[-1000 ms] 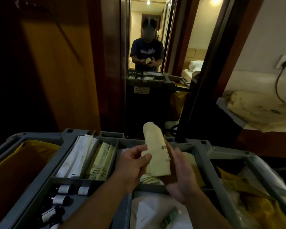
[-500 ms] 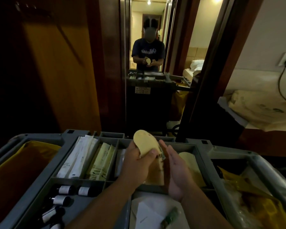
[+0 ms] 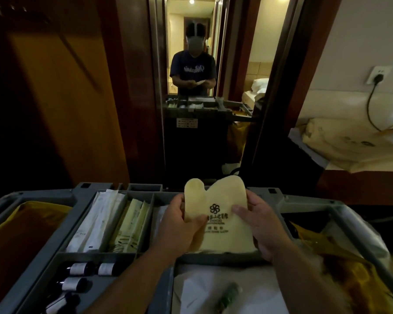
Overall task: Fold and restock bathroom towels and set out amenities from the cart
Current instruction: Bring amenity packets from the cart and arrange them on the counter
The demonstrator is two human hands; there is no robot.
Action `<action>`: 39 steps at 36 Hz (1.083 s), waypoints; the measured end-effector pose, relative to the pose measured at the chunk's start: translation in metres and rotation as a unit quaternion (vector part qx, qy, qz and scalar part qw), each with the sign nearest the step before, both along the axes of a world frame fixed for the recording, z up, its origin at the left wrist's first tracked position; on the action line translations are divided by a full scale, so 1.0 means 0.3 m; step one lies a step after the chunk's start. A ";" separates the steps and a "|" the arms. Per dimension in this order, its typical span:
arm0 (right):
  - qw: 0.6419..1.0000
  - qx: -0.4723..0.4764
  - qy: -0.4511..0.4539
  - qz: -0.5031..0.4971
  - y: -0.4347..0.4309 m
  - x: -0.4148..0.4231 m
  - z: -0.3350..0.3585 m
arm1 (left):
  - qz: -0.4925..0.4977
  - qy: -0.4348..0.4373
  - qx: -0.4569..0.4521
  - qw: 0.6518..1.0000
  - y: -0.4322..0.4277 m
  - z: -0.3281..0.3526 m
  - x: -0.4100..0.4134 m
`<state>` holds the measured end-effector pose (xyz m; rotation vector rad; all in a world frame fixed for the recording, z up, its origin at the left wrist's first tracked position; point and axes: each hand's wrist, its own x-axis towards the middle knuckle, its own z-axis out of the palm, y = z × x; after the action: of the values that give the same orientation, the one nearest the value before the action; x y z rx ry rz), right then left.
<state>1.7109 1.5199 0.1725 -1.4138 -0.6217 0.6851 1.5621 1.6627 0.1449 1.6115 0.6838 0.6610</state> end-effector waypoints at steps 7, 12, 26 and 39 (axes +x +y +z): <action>0.958 -0.102 -0.264 -0.056 -0.032 0.123 -0.061 | -0.080 -0.034 0.103 0.991 -0.034 -0.090 0.114; 0.932 -0.159 -0.315 -0.086 -0.073 0.220 -0.157 | -0.101 0.074 0.240 0.963 -0.042 -0.172 0.226; 0.766 -0.433 -0.463 0.108 -0.051 0.469 -0.384 | -0.140 0.322 0.344 0.871 -0.076 -0.242 0.490; 0.704 -0.468 -0.526 0.089 -0.020 0.514 -0.492 | -0.061 0.433 0.330 0.836 -0.104 -0.406 0.530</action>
<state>1.8650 1.5139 0.0250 -2.7798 -1.4338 0.2271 1.7212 1.6314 0.0231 2.6236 1.0509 -0.0038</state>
